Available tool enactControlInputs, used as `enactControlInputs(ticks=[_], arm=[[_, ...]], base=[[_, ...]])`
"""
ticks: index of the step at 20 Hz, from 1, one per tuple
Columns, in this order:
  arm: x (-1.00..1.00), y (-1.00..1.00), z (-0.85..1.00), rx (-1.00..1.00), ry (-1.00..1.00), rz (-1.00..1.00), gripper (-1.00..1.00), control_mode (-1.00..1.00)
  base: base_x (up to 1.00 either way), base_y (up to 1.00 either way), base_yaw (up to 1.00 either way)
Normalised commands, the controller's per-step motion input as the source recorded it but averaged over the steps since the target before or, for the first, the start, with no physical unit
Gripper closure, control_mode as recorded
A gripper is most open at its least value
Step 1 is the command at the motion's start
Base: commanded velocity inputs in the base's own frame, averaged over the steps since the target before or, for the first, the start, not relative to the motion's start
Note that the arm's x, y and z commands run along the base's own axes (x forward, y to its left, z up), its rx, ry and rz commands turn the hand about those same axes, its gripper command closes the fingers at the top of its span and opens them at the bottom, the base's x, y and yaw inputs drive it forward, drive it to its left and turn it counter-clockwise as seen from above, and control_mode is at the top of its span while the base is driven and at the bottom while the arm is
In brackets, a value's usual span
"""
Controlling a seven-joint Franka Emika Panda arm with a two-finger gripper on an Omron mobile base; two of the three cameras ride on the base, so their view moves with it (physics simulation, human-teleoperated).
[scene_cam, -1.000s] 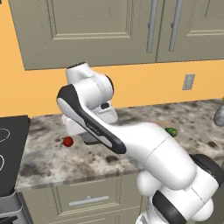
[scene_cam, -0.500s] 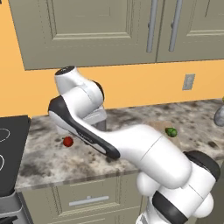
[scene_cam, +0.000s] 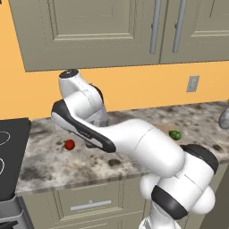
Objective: Place the avocado, onion, tomato, and bell pepper on the cutting board.
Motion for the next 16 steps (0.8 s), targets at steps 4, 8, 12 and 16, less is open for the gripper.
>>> enactControlInputs(ticks=[4, 8, 12, 16], arm=[[0.28, 0.23, -0.31, 0.00, 0.00, 0.00, -1.00, -1.00], [0.11, 0.20, -0.24, 0.00, 0.00, 0.00, -1.00, -1.00], [0.21, 0.11, -0.25, 0.00, 0.00, 0.00, -1.00, -1.00], [0.19, 0.24, -0.33, 0.00, 0.00, 0.00, -1.00, -1.00]], base=[[0.00, 0.00, 0.00], [0.00, 0.00, 0.00], [0.00, 0.00, 0.00], [0.00, 0.00, 0.00]])
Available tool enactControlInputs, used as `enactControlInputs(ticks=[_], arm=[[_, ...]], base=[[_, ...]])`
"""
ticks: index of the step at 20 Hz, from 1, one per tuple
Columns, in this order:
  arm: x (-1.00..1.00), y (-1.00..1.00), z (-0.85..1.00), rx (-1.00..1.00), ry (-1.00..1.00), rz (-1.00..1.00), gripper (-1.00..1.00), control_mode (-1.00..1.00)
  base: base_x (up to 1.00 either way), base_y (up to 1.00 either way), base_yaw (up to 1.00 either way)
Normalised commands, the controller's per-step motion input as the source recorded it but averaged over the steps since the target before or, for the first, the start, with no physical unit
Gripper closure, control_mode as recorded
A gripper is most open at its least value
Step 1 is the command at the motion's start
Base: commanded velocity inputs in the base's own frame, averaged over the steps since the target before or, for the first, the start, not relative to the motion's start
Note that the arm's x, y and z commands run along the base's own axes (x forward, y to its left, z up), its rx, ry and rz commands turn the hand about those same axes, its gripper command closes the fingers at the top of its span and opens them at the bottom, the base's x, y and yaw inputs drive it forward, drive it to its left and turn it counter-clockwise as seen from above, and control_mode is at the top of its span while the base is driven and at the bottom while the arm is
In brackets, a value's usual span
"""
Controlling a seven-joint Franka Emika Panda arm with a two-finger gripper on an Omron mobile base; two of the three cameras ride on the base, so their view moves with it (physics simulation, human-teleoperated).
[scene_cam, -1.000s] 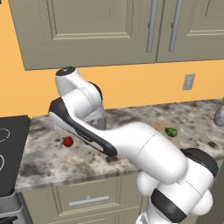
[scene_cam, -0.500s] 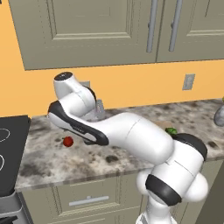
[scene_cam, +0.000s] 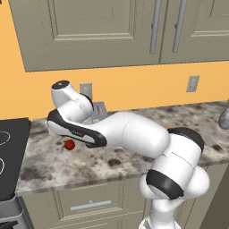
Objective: Place the avocado, onion, tomato, and bell pepper on the cutting board.
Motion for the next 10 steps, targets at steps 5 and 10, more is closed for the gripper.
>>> enactControlInputs(ticks=[5, 10], arm=[[0.29, 0.17, -0.30, 0.00, 0.00, 0.00, -1.00, -1.00], [0.20, 0.05, -0.21, 0.00, 0.00, 0.00, -1.00, -1.00]], base=[[0.00, 0.00, 0.00], [0.00, 0.00, 0.00]])
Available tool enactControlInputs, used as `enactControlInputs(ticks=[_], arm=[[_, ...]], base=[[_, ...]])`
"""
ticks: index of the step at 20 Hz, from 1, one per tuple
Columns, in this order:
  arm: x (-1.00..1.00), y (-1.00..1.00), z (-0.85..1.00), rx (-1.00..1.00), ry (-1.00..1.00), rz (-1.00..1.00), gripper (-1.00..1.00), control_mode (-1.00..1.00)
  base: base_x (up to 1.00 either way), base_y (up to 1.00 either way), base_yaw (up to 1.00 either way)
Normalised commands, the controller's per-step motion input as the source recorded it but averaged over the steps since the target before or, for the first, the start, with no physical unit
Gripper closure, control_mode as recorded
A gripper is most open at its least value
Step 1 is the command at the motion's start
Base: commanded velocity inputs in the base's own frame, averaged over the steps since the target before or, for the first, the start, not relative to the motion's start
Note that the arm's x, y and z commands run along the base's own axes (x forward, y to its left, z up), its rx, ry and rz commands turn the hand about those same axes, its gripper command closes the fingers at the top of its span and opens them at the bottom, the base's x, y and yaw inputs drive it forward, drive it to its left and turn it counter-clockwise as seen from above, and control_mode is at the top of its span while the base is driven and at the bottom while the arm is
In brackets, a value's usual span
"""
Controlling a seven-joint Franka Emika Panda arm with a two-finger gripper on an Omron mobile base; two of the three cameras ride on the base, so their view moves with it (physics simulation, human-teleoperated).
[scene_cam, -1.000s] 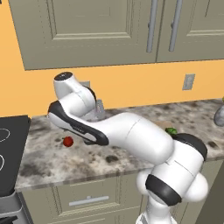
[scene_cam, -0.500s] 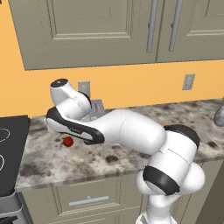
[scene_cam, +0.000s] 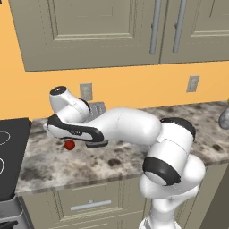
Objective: Place the avocado, onion, tomato, and bell pepper on the cutting board.
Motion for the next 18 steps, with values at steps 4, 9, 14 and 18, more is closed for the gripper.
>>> enactControlInputs(ticks=[4, 9, 14, 18], arm=[[0.21, 0.00, -0.30, 0.00, 0.00, 0.00, -1.00, -1.00], [0.27, 0.00, -0.30, 0.00, 0.00, 0.00, -1.00, -1.00], [0.30, 0.00, -0.23, 0.00, 0.00, 0.00, -1.00, -1.00], [0.27, 0.01, -0.25, 0.00, 0.00, 0.00, -1.00, -1.00]], base=[[0.00, 0.00, 0.00], [0.00, 0.00, 0.00], [0.00, 0.00, 0.00], [0.00, 0.00, 0.00]])
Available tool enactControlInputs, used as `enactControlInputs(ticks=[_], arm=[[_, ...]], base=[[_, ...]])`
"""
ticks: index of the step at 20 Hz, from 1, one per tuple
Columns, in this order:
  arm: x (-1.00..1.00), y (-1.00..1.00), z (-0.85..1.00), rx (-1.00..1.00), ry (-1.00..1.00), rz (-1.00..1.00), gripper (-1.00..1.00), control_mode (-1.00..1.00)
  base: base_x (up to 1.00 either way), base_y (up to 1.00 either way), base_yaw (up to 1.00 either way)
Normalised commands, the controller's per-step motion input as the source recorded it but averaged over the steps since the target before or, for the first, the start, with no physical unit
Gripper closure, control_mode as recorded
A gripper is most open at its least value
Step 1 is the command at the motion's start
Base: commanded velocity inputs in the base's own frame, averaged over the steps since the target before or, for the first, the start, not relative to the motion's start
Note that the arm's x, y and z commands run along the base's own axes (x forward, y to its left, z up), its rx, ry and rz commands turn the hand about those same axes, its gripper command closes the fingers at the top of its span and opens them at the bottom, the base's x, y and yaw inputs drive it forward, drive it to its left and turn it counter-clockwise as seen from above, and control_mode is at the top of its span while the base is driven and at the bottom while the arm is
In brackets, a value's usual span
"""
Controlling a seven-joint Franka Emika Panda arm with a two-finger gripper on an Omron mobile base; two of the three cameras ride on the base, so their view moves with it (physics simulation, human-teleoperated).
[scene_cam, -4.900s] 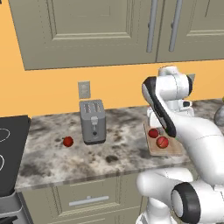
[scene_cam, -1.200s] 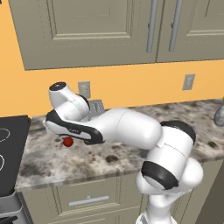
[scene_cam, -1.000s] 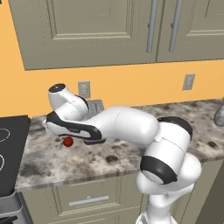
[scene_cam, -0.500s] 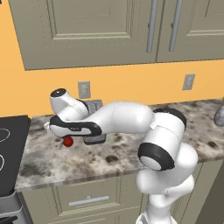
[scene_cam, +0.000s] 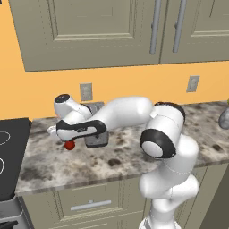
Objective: Place the avocado, onion, tomato, and bell pepper on the cutting board.
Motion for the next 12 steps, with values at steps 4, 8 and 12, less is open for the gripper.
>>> enactControlInputs(ticks=[4, 8, 12], arm=[[0.24, 0.05, -0.27, 0.00, 0.00, 0.00, -1.00, -1.00], [0.29, 0.08, -0.31, 0.00, 0.00, 0.00, -1.00, -1.00], [0.34, 0.14, -0.29, 0.00, 0.00, 0.00, -1.00, -1.00]], base=[[0.00, 0.00, 0.00], [0.00, 0.00, 0.00], [0.00, 0.00, 0.00]])
